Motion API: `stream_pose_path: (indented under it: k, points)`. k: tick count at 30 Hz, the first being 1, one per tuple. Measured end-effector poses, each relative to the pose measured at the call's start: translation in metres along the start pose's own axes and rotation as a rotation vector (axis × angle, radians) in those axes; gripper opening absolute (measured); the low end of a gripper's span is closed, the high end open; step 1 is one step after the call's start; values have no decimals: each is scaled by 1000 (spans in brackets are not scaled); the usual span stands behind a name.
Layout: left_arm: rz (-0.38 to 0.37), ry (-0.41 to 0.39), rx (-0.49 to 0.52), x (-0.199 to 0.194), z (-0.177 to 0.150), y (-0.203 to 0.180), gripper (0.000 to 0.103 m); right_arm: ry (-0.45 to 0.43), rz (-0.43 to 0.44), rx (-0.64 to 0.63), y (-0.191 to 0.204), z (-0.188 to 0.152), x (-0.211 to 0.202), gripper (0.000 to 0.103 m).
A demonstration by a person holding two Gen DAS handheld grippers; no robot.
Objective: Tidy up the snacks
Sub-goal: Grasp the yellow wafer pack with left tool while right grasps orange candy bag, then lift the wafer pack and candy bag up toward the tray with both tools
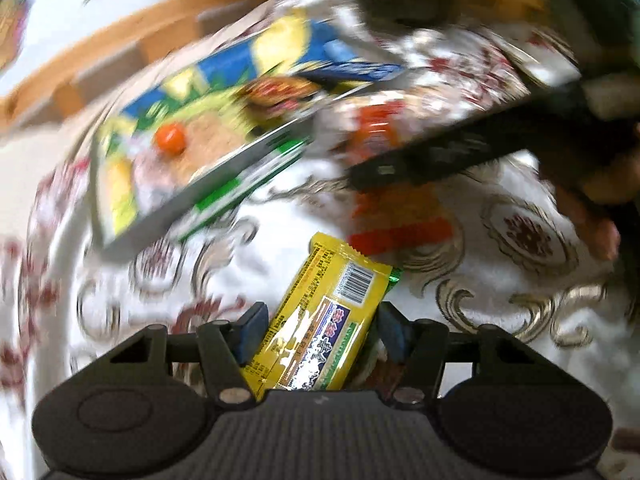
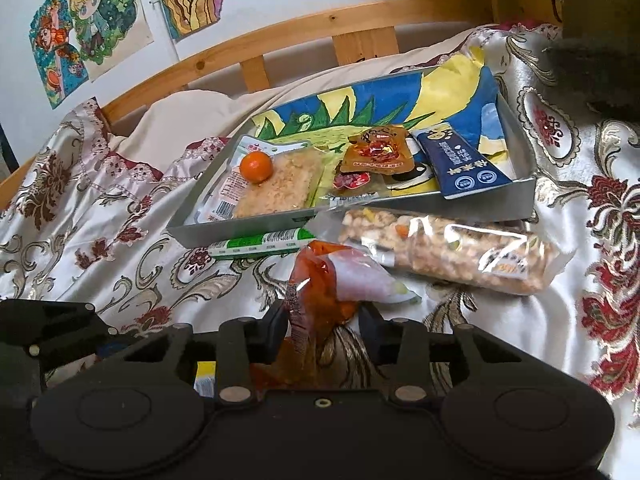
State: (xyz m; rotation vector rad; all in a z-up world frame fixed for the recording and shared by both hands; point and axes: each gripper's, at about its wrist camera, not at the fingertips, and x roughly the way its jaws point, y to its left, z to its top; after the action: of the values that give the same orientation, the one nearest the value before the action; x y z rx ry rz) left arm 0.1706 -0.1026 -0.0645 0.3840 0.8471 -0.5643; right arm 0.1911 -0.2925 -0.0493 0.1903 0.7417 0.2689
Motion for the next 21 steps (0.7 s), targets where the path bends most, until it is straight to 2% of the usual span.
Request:
stream_pose_path:
  k: [4, 7, 9, 12, 14, 19, 21]
  points:
    - [-23, 46, -210, -4, -5, 22, 64, 19, 32, -25, 2, -7, -12, 41]
    - [-54, 63, -275, -6, -8, 29, 65, 35, 61, -66, 8, -16, -22, 40]
    - [-58, 70, -267, -3, -9, 29, 65, 60, 76, -90, 13, -21, -24, 40]
    - [-64, 80, -226, -5, -10, 22, 76, 78, 74, -143, 22, -28, -22, 41]
    - [-71, 89, -192, -5, -11, 19, 78, 81, 65, -162, 25, -30, -21, 42]
    - [-61, 88, -122, -2, -13, 13, 77, 100, 78, -127, 21, -28, -13, 49]
    - [-53, 94, -102, -2, -13, 11, 73, 99, 75, -120, 20, -28, -11, 52]
